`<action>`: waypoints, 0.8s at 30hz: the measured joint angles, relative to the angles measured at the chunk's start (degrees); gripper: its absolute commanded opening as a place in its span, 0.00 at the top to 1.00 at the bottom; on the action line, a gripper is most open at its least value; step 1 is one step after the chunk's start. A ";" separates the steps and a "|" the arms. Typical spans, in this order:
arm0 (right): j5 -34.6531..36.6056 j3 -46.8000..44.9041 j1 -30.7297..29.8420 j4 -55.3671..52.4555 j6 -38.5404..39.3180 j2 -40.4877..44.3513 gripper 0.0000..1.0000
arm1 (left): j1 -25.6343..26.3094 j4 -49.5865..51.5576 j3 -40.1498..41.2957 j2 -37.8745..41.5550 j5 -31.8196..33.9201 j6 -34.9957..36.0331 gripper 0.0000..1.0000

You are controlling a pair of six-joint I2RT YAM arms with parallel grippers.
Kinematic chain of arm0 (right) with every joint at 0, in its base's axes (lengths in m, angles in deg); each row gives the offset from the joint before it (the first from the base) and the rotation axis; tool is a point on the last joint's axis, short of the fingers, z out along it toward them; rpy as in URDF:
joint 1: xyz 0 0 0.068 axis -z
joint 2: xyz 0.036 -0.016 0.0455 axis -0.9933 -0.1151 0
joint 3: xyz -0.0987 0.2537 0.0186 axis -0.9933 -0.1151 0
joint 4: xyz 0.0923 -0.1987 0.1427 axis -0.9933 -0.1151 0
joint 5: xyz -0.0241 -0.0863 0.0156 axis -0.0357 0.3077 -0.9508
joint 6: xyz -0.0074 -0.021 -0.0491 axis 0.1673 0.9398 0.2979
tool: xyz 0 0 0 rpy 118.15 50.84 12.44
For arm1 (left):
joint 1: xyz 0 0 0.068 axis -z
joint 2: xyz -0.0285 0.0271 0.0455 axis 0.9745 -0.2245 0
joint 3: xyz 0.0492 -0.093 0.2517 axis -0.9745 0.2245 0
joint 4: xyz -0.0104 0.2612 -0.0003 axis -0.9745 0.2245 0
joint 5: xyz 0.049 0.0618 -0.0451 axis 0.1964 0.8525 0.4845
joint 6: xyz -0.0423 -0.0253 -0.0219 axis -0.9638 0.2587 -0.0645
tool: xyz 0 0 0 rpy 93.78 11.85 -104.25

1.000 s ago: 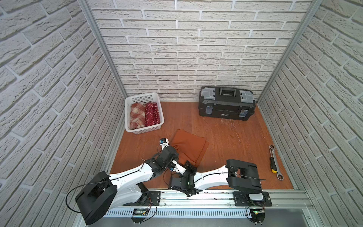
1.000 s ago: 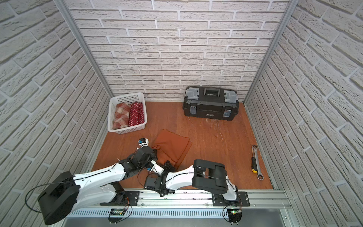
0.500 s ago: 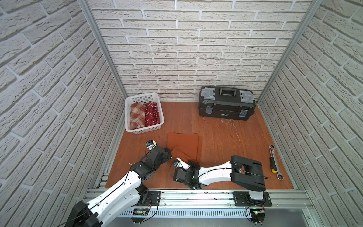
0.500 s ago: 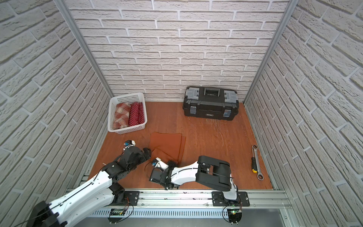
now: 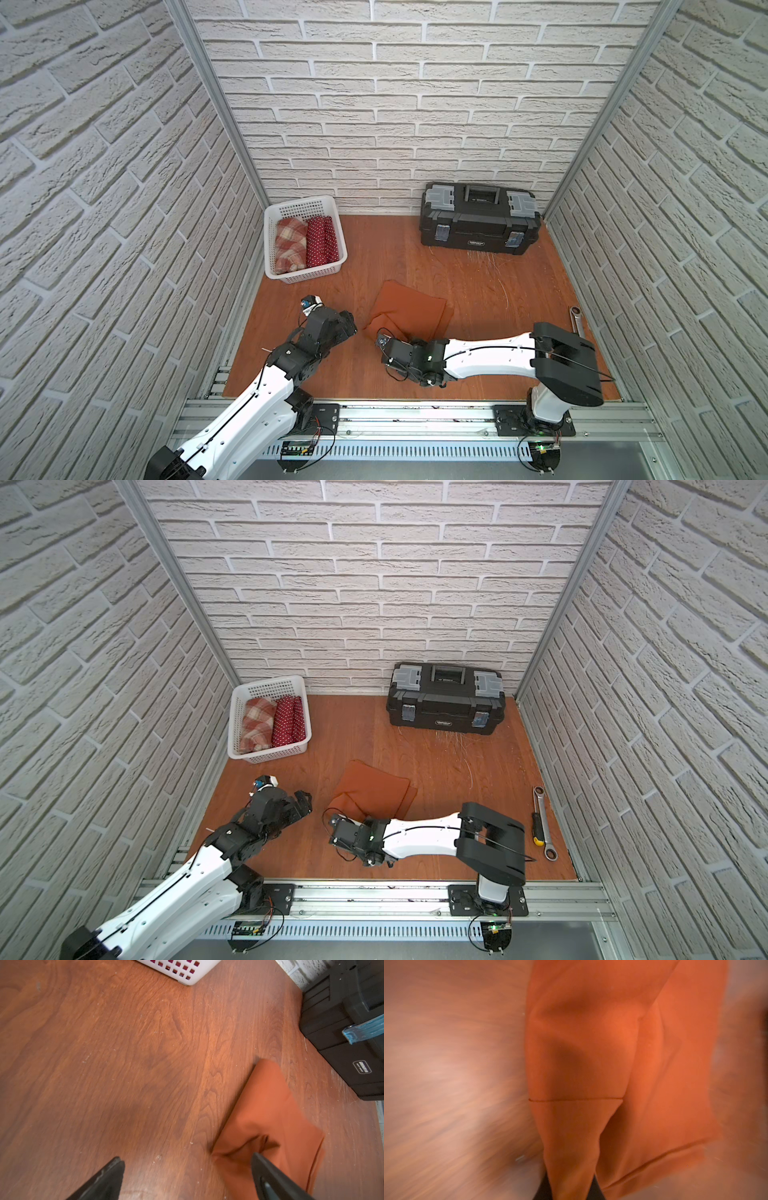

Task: Roll up the skirts
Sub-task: Roll the skirt at the center of the board.

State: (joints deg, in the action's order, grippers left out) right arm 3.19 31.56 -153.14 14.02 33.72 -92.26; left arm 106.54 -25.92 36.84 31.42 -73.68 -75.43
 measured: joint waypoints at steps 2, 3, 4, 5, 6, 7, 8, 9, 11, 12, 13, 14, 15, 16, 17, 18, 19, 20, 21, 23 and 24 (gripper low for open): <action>-8.24 0.02 1.09 -0.17 0.04 2.27 0.98 | 0.00 -0.83 0.00 -0.98 -0.66 0.04 0.02; -12.59 0.02 2.19 -0.04 0.00 3.02 0.98 | 0.00 -1.44 0.02 -1.53 -1.03 0.09 0.02; -16.76 0.02 3.56 0.15 -0.11 3.48 0.98 | 0.00 -2.01 0.11 -2.10 -1.33 0.13 0.01; -20.63 -0.09 5.05 0.66 -0.31 3.65 0.98 | 0.00 -2.34 0.22 -2.34 -1.64 0.13 0.02; -24.59 -0.59 6.86 1.88 -0.83 3.67 0.98 | 0.00 -2.93 0.44 -2.47 -2.01 0.13 0.02; -28.52 -1.46 8.85 3.41 -1.46 3.67 0.98 | 0.00 -3.45 0.66 -2.60 -2.34 0.13 0.02; -31.91 -2.47 10.62 4.74 -2.25 3.67 0.98 | 0.00 -3.85 0.79 -2.71 -2.56 0.11 0.02; -36.02 -3.89 12.81 6.67 -3.32 3.63 0.98 | 0.00 -4.35 0.96 -2.91 -2.89 0.09 0.02; -43.71 -6.51 16.94 10.34 -5.97 2.97 0.97 | 0.00 -5.70 1.36 -3.48 -3.56 -0.04 0.02; -47.71 -7.65 18.78 12.46 -7.67 2.38 0.98 | 0.00 -6.29 1.57 -3.80 -3.87 -0.04 0.02; -51.21 -8.55 20.52 14.64 -9.35 1.64 0.98 | 0.00 -6.75 1.73 -4.15 -4.17 -0.09 0.02; -54.01 -9.11 21.59 16.61 -10.88 0.98 0.98 | 0.00 -7.08 1.81 -4.46 -4.42 -0.09 0.02; -57.31 -9.51 22.60 18.97 -13.14 0.04 0.98 | 0.00 -7.52 1.95 -4.74 -4.59 -0.11 0.02; -60.13 -9.60 23.23 20.96 -14.78 -0.87 0.98 | 0.02 -7.89 2.03 -4.92 -4.72 -0.13 0.01; -62.79 -9.60 23.82 23.06 -16.65 -1.75 0.98 | 0.02 -8.28 2.14 -4.98 -4.81 -0.17 0.02; -64.81 -9.60 24.55 24.96 -18.25 -2.43 0.98 | 0.02 -8.74 2.29 -4.98 -4.90 -0.28 0.02; -67.01 -9.57 25.07 26.84 -19.54 -3.13 0.97 | 0.02 -9.14 2.45 -4.98 -4.94 -0.33 0.01; -69.05 -9.29 25.73 27.74 -20.55 -3.85 0.98 | 0.04 -9.64 2.67 -4.96 -4.96 -0.39 0.01; -70.82 -8.98 26.43 28.46 -21.09 -4.63 0.98 | 0.07 -9.90 2.84 -4.92 -5.03 -0.42 0.02; -73.31 -7.13 28.22 27.65 -21.22 -7.04 0.98 | 0.07 -10.86 3.56 -4.70 -5.09 -0.52 0.02; -73.85 -5.79 28.98 26.80 -20.96 -8.46 0.97 | 0.07 -11.10 3.85 -4.68 -5.11 -0.61 0.02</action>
State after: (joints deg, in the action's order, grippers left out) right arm -70.66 25.77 -124.16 40.81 12.76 -100.72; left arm 106.61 -37.02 40.69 26.74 -78.79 -76.04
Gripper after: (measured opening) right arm 0.118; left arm 0.984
